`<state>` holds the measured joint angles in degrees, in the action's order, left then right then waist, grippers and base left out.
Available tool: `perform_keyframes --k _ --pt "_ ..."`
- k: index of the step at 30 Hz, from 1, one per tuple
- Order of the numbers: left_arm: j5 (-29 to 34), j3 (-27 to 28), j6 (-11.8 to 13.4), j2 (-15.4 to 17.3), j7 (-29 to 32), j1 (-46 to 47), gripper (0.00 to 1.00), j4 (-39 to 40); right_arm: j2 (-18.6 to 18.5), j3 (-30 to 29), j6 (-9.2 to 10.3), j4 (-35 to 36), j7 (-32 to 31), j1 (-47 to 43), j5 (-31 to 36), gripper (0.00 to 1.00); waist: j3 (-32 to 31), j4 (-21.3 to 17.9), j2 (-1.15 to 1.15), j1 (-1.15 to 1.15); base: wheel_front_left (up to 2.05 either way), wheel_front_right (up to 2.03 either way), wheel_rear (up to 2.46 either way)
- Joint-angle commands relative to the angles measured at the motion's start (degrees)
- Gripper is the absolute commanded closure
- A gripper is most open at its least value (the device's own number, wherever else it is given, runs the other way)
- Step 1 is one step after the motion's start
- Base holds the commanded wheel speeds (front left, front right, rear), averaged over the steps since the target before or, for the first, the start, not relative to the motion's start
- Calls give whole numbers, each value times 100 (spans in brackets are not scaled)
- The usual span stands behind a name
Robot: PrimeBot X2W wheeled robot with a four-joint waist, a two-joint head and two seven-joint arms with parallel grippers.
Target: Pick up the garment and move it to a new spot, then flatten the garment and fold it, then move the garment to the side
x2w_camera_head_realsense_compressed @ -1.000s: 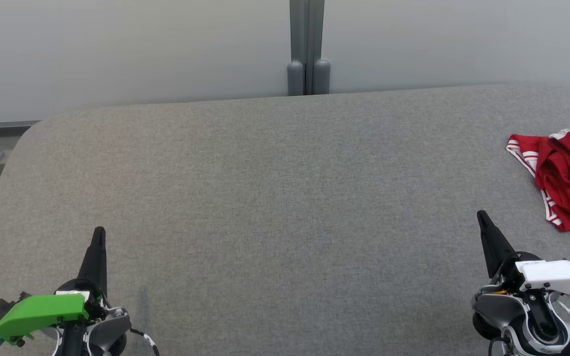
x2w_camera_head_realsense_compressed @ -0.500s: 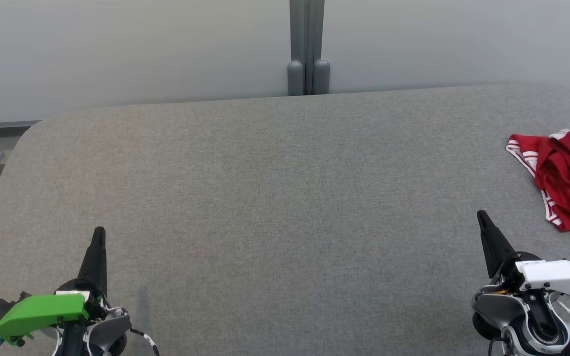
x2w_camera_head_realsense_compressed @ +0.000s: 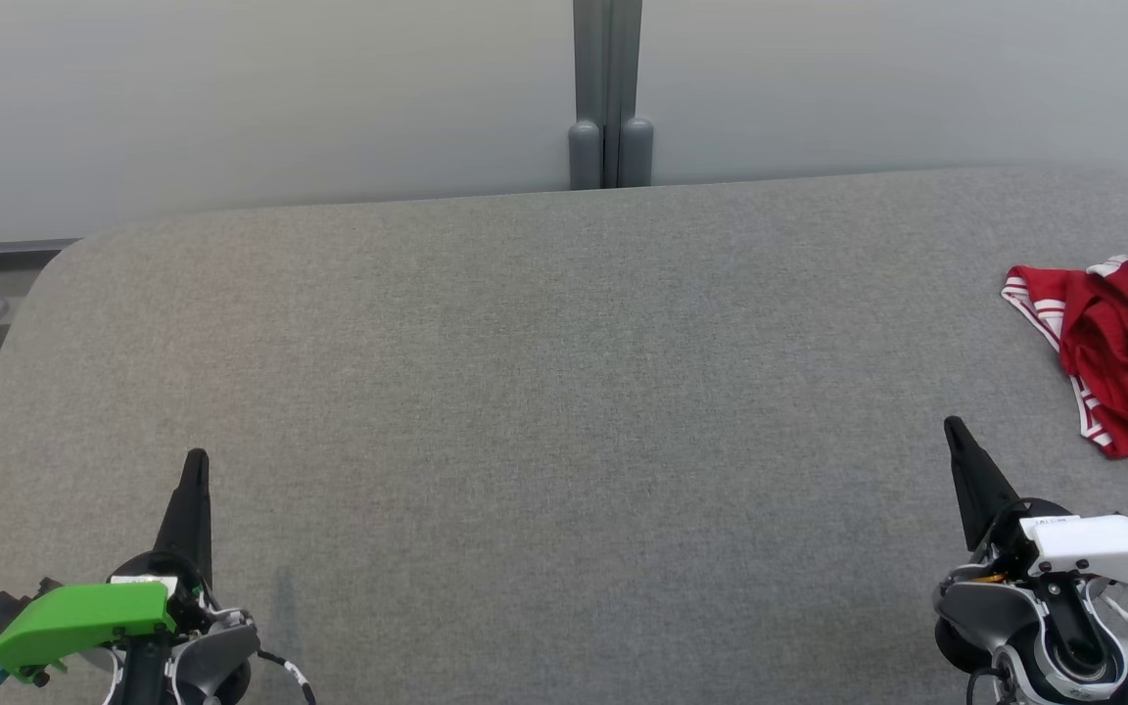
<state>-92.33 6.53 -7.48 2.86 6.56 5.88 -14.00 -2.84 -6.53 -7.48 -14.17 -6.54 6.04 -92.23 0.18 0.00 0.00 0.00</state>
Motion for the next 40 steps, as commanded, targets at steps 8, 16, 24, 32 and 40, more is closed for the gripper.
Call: perform_keyframes --k 8,16,24,32,40 --pt "-17 12 -2 1 16 62 100 7 -5 -8 -2 27 -13 35 -35 100 0 0 0 0 0 0 0" --pt "-17 12 -2 1 16 62 100 7 -5 -7 -2 27 -12 34 -35 100 0 0 0 0 0 0 0" --pt "-17 12 -2 1 15 62 100 7 -5 -7 -2 27 -12 34 -35 100 0 0 0 0 0 0 0" --pt "-17 12 -2 1 15 62 100 8 -5 -7 -2 27 -12 34 -35 100 0 0 0 0 0 0 0" --pt "-17 11 -2 1 15 62 100 8 -5 -7 -2 27 -12 34 -35 100 0 0 0 0 0 0 0"
